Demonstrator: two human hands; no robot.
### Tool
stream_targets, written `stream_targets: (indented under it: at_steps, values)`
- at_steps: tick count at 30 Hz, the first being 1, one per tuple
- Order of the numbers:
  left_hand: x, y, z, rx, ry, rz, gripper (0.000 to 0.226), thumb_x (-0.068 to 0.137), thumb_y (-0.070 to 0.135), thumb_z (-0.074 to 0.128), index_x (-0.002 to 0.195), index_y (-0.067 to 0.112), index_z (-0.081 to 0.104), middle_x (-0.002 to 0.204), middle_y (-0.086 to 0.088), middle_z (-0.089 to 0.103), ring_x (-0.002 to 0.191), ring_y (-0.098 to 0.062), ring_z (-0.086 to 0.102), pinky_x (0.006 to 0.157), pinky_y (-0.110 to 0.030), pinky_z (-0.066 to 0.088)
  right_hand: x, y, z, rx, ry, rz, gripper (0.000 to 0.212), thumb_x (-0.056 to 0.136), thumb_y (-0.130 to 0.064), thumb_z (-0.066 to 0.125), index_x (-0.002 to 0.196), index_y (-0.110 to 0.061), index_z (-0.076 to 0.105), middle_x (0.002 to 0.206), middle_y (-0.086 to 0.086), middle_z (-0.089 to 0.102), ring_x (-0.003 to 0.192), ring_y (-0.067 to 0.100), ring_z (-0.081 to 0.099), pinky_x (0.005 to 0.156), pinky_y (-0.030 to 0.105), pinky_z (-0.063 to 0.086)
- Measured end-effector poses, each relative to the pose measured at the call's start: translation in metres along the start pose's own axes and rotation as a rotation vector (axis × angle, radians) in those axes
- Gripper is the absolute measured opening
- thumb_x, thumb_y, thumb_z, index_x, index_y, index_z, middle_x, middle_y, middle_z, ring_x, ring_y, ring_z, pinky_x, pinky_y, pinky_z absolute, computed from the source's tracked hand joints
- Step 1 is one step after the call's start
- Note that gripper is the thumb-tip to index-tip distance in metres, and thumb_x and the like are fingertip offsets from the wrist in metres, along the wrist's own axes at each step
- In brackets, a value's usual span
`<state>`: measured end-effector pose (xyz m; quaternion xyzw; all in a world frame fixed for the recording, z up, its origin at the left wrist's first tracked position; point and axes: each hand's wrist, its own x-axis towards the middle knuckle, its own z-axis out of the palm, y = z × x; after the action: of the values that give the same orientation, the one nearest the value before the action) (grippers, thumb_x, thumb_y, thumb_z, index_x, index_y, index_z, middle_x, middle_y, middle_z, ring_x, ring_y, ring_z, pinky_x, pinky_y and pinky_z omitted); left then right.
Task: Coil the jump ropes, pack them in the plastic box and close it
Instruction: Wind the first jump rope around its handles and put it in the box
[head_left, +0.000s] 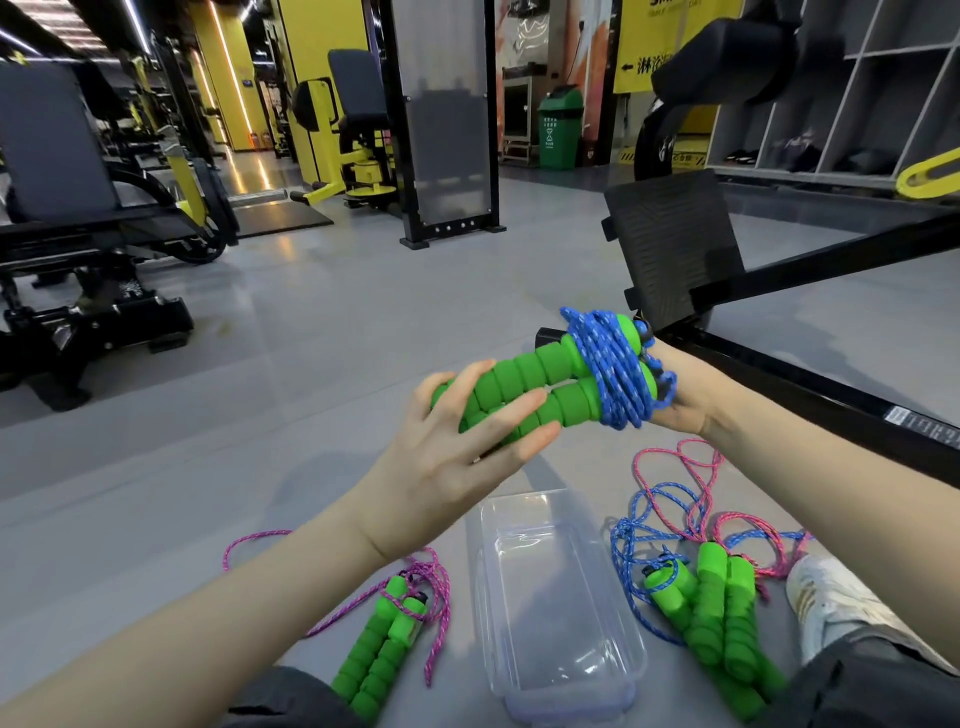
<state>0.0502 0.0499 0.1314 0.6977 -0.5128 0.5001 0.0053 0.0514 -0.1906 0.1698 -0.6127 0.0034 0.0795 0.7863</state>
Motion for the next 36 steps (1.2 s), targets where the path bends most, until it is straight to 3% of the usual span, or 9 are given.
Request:
stream_targets:
  at_steps: [2,6,9,11,16,20,26,30,36]
  values:
    - [0.000,-0.004,0.002,-0.003,0.022,-0.070,0.035,0.094,0.004,0.044,0.125,0.019,0.052,0.133,-0.003,0.054,0.112,-0.044,0.055,0.086,-0.047,0.044,0.001,0.001,0.002,0.078,-0.065,-0.043,0.005,0.057,-0.019,0.068,0.061,-0.017,0.069,0.056,-0.002,0.066,0.049,0.007,0.062,0.047,0.017,0.051]
    - [-0.004,-0.008,0.010,-0.010,0.031,-0.157,0.043,0.088,0.002,0.046,0.126,0.021,0.050,0.134,0.000,0.047,0.113,-0.043,0.052,0.084,-0.045,0.040,0.015,0.007,0.004,0.099,-0.078,-0.103,0.031,0.059,-0.022,0.078,0.079,-0.014,0.056,0.074,0.005,0.050,0.063,0.010,0.042,0.057,0.018,0.048]
    - [-0.005,-0.012,0.011,-0.012,0.023,-0.197,0.046,0.085,0.002,0.046,0.126,0.022,0.049,0.134,0.000,0.046,0.112,-0.043,0.050,0.081,-0.044,0.041,0.019,0.009,0.009,0.162,-0.095,-0.190,0.012,0.084,-0.010,0.056,0.094,-0.007,0.062,0.087,0.005,0.069,0.078,0.014,0.064,0.067,0.022,0.055]
    - [-0.006,-0.015,0.010,-0.022,0.007,-0.228,0.046,0.085,0.003,0.045,0.127,0.021,0.048,0.133,-0.001,0.046,0.110,-0.045,0.053,0.077,-0.043,0.042,0.020,0.013,0.015,0.144,-0.044,-0.185,0.018,0.093,0.000,0.044,0.097,-0.001,0.062,0.089,0.010,0.068,0.086,0.022,0.060,0.070,0.025,0.057]
    - [-0.013,-0.025,0.010,-0.022,-0.050,-0.266,0.048,0.082,0.001,0.047,0.126,0.021,0.048,0.131,-0.003,0.053,0.106,-0.046,0.055,0.070,-0.041,0.042,0.014,0.019,0.023,0.013,0.037,-0.192,0.022,0.097,-0.005,0.043,0.078,-0.004,0.056,0.061,0.004,0.055,0.066,0.020,0.049,0.068,0.028,0.057]
    - [-0.013,-0.030,0.009,-0.024,-0.116,-0.313,0.048,0.079,0.003,0.046,0.124,0.021,0.049,0.124,-0.010,0.063,0.102,-0.045,0.057,0.067,-0.040,0.044,0.007,0.022,0.027,-0.232,0.101,-0.244,0.021,0.096,-0.016,0.048,0.078,-0.007,0.051,0.063,0.006,0.049,0.052,0.013,0.050,0.071,0.034,0.057]
    - [-0.010,-0.033,0.010,-0.014,-0.166,-0.377,0.047,0.078,0.008,0.042,0.122,0.022,0.049,0.122,-0.008,0.064,0.099,-0.043,0.059,0.066,-0.040,0.049,0.005,0.025,0.035,-0.503,0.303,-0.497,0.019,0.093,-0.007,0.053,0.079,-0.019,0.057,0.067,0.008,0.058,0.059,0.010,0.057,0.066,0.019,0.050]
    - [-0.009,-0.029,0.010,-0.062,-0.173,-0.392,0.047,0.077,0.009,0.041,0.121,0.020,0.054,0.121,-0.009,0.064,0.097,-0.042,0.060,0.064,-0.041,0.051,-0.001,0.030,0.042,-0.555,0.452,-0.664,0.023,0.085,-0.004,0.062,0.077,-0.025,0.056,0.075,0.004,0.063,0.071,0.025,0.061,0.071,0.033,0.050]
    - [-0.007,-0.033,0.015,-0.208,-0.158,-0.439,0.048,0.080,0.007,0.042,0.125,0.023,0.049,0.126,-0.008,0.062,0.098,-0.042,0.056,0.073,-0.049,0.052,-0.006,0.016,0.046,-0.469,0.360,-0.709,0.019,0.082,0.001,0.067,0.085,-0.015,0.058,0.081,-0.003,0.062,0.074,0.006,0.057,0.071,0.015,0.049]
